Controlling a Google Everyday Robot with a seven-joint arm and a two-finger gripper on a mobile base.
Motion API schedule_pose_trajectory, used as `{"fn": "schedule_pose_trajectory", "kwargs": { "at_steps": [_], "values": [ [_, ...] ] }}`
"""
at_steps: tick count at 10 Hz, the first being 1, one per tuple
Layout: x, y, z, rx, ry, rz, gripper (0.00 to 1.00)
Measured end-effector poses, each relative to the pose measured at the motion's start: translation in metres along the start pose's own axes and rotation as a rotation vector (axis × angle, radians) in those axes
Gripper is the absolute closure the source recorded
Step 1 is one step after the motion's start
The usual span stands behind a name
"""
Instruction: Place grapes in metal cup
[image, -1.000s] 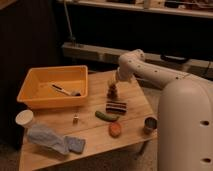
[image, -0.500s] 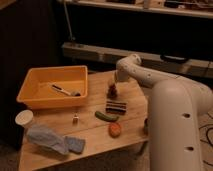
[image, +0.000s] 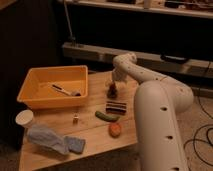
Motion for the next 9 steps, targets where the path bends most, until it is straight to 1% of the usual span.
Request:
{"fn": "schedule_pose_trajectory", "kwargs": {
  "at_steps": [2,3,4,5,8,9],
  "values": [
    [0.006,0.002,0.017,-0.01,0.037,-0.002,0.2],
    [0.007,0.004,0.02,-0.013,0.047,-0.006,0.2],
    [0.01,0.005,0.024,-0.012,0.062,-0.008,0.23],
    [0.012,0.005,0.026,-0.012,0.068,-0.008,0.3],
    [0.015,0.002,0.027,-0.004,0.088,-0.004,0.61],
    [0.017,0.001,0.028,0.002,0.094,0.005,0.69]
  ]
}}
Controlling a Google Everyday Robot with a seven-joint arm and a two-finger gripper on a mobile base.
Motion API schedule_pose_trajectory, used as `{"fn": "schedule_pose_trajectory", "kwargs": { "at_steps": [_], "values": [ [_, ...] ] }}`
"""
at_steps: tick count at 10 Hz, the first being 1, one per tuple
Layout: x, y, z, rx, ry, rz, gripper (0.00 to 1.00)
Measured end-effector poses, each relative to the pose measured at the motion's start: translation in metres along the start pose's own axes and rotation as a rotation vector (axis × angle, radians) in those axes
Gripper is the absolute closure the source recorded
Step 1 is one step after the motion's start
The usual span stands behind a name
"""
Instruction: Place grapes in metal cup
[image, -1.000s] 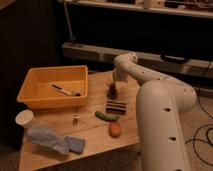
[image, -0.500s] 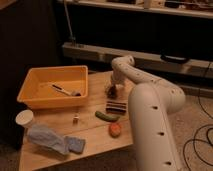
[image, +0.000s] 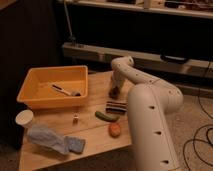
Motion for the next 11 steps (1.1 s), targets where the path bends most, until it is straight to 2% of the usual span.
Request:
{"fn": "schedule_pose_trajectory", "kwargs": {
  "at_steps": [2,4,7,8,10,11],
  "values": [
    [0.006,-0.005,-0.007,0.001,0.004,0.039,0.91],
    [0.006,-0.012,-0.026,0.003,-0.015,0.062,1.0],
    [0.0,-0.037,-0.09,0.024,-0.066,0.076,1.0],
    [0.0,-0.051,-0.128,0.021,-0.084,0.082,1.0],
    [0.006,-0.076,-0.161,0.007,-0.095,0.103,1.0],
    [0.014,-0.097,-0.176,0.007,-0.098,0.128,1.0]
  ]
}}
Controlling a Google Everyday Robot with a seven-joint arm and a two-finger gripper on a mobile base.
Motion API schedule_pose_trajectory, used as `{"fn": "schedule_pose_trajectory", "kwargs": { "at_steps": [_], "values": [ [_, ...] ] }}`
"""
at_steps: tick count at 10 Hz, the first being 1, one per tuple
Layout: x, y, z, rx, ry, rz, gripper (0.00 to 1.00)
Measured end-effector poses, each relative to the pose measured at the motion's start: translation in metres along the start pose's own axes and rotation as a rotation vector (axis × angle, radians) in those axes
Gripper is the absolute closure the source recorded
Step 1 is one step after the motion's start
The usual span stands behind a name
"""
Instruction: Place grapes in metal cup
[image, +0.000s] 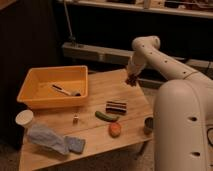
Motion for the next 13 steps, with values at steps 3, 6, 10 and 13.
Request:
{"fn": "schedule_pose_trajectory", "kwargs": {
  "at_steps": [3,6,10,13],
  "values": [
    [0.023,-0.07,-0.022,0.029,-0.001,0.095,1.0],
    [0.058,-0.133,-0.035,0.068,0.01,0.192,1.0],
    [0.119,-0.212,-0.062,0.14,0.014,0.315,1.0],
    [0.175,-0.267,-0.09,0.179,0.006,0.396,1.0]
  ]
}}
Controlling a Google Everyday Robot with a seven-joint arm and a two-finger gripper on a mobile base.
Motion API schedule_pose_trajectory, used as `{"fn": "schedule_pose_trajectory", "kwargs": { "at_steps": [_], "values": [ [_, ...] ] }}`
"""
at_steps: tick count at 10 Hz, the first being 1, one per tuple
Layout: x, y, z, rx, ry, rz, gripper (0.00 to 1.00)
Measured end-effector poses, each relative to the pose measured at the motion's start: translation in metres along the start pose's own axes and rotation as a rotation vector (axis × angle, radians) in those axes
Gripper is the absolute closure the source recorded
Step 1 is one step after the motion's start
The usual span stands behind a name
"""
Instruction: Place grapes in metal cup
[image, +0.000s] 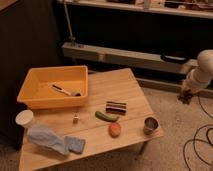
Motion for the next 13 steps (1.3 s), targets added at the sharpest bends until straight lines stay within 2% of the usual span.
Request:
{"fn": "schedule_pose_trajectory", "kwargs": {
  "at_steps": [1,2,4,6,9,10,12,13],
  "values": [
    [0.009,-0.024,-0.006,0.003,0.003,0.012,1.0],
    [0.015,-0.039,-0.011,0.003,0.011,0.011,1.0],
    [0.024,-0.055,-0.018,0.005,0.025,-0.002,1.0],
    [0.03,-0.053,-0.022,0.004,0.026,-0.023,1.0],
    [0.05,-0.01,-0.03,-0.031,0.018,-0.113,1.0],
    [0.063,0.013,-0.033,-0.047,0.013,-0.147,1.0],
    [0.093,0.072,-0.044,-0.106,-0.016,-0.211,1.0],
    [0.104,0.09,-0.047,-0.134,-0.033,-0.232,1.0]
  ]
}}
